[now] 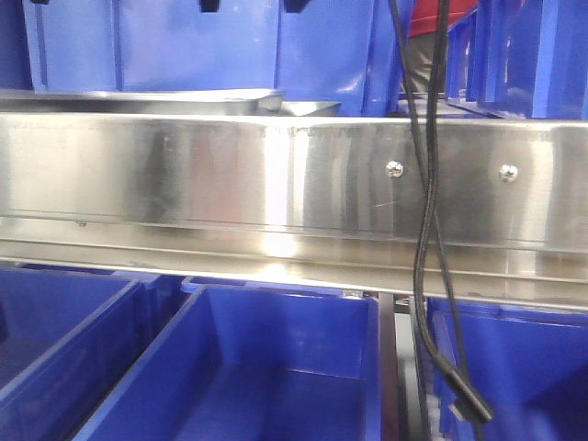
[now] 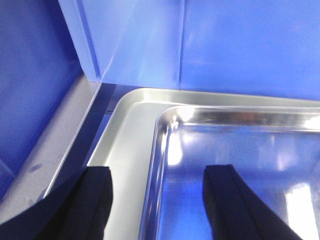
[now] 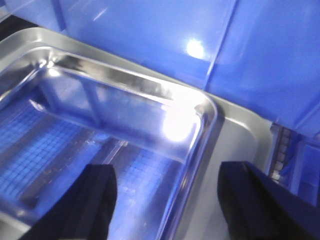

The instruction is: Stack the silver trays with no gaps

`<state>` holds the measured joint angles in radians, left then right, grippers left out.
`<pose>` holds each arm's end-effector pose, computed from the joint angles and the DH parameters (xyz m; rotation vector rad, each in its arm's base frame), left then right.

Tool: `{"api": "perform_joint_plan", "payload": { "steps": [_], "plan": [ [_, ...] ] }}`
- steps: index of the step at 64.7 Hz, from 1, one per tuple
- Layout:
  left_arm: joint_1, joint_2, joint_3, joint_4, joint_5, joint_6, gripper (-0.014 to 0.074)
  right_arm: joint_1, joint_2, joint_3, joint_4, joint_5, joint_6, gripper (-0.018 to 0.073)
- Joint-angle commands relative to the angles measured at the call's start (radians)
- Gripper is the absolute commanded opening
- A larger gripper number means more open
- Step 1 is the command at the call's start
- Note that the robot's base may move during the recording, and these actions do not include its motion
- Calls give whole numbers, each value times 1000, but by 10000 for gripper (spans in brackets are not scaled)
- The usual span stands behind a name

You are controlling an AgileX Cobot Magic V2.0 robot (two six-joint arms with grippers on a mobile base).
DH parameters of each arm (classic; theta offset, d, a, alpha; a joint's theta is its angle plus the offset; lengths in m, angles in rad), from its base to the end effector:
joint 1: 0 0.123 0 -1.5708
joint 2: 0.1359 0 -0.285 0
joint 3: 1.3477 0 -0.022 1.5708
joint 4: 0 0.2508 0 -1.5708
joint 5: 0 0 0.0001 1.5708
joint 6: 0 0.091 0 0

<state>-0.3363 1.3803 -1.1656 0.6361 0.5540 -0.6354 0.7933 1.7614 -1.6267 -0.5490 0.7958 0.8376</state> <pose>0.3000 -0.0747 0.3494 0.0966 2.1264 0.1016 0.3075 0.2640 0.3445 -0.2220 2.2648 0.1984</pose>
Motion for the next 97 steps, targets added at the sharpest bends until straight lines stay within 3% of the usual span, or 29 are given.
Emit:
{"api": "perform_joint_plan", "payload": {
  "steps": [1,6,10,15,50,97],
  "plan": [
    [-4,-12,-6,-14,-3,2,261,4,-6,-5,-17,-15,0,302],
    [-6,-23,-6,-42,-3,2,123,4,-6,-5,-15,-15,0,194],
    [-6,-31,-6,-68,-12,2,-21,4,-6,-5,-15,-8,0,58],
    [-6,-53,-6,-78,-19,4,6,6,-13,-5,-13,-8,0,-96],
    [-6,-110,-6,-76,-45,4,4,6,-31,-5,-11,-31,0,-69],
    [-6,-110,-6,-74,-47,4,4,6,-29,-5,-21,-253,-22,-69]
  ]
}}
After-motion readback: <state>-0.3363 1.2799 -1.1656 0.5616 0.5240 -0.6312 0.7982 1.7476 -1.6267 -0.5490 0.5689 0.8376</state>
